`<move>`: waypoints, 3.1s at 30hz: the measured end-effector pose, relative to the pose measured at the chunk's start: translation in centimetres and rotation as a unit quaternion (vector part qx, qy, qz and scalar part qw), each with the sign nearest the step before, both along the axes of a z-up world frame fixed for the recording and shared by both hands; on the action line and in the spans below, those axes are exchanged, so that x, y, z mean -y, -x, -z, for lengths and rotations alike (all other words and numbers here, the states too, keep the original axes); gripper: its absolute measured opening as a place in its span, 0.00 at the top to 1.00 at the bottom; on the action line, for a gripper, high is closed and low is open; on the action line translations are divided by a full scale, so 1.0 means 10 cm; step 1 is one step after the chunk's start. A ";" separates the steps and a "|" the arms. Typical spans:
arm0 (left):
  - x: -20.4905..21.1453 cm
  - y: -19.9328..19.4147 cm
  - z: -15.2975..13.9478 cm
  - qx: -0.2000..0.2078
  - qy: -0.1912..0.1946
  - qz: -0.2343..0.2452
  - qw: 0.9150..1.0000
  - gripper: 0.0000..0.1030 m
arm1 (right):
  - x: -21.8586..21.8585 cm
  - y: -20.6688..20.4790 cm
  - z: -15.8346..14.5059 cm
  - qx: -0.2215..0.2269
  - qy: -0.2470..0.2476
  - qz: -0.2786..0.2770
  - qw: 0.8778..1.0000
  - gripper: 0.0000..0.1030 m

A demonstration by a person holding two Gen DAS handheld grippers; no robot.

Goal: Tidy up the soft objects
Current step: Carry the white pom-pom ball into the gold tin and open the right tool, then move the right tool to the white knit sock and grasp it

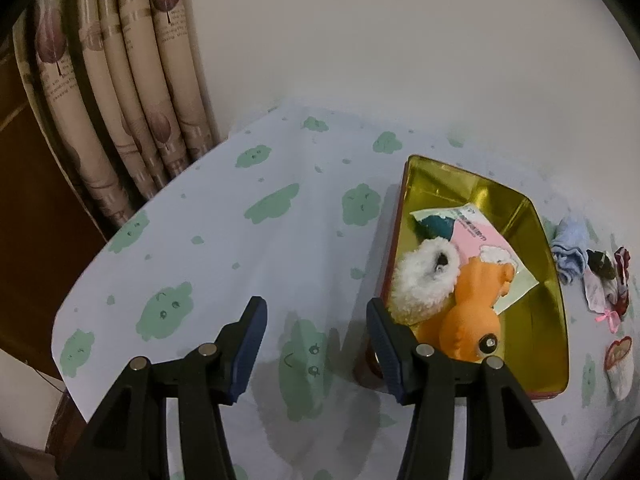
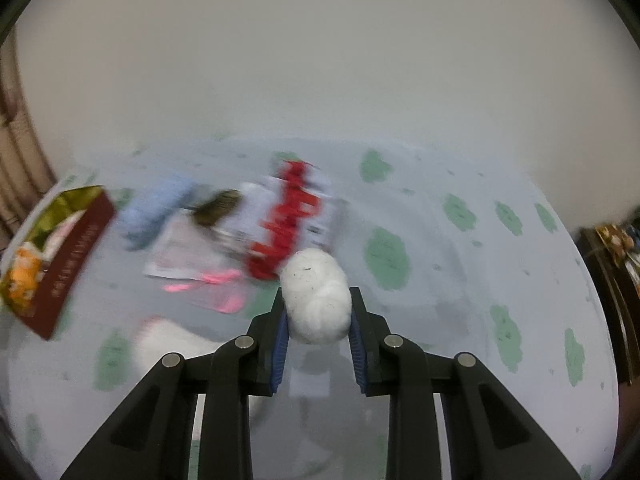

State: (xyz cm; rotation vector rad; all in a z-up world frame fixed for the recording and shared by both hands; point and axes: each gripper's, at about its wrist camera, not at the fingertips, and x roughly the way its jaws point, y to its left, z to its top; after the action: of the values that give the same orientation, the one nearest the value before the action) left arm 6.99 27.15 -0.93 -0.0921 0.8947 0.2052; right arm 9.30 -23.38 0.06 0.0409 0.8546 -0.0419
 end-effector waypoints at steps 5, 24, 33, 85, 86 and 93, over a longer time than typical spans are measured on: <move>-0.05 0.01 -0.03 0.006 0.003 -0.013 1.000 0.48 | -0.52 -0.09 -0.16 0.002 -0.019 -0.055 0.998 0.76; -0.29 0.05 -0.03 0.012 0.039 -0.054 0.998 0.48 | -2.67 -0.11 -0.13 -0.022 -0.013 -0.270 0.963 0.76; -0.50 0.09 0.00 0.010 0.071 -0.098 0.993 0.48 | -3.14 -0.28 -0.03 -0.034 -0.008 -0.302 0.953 0.76; -0.55 0.11 0.01 0.006 0.072 -0.115 0.991 0.48 | -2.79 -0.14 -0.11 -0.029 -0.009 -0.268 0.963 0.32; -0.54 0.10 0.01 0.005 0.071 -0.114 0.991 0.48 | -2.72 -0.12 -0.12 -0.028 -0.009 -0.261 0.965 0.32; -0.53 0.10 0.01 0.004 0.069 -0.114 0.991 0.48 | -2.05 0.00 -0.09 -0.037 -0.004 -0.197 0.980 0.24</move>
State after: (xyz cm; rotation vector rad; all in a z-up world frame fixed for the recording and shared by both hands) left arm 5.98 32.47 -1.03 -0.3239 0.8889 0.3563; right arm 9.32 -2.92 0.96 -0.1231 0.9236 0.3342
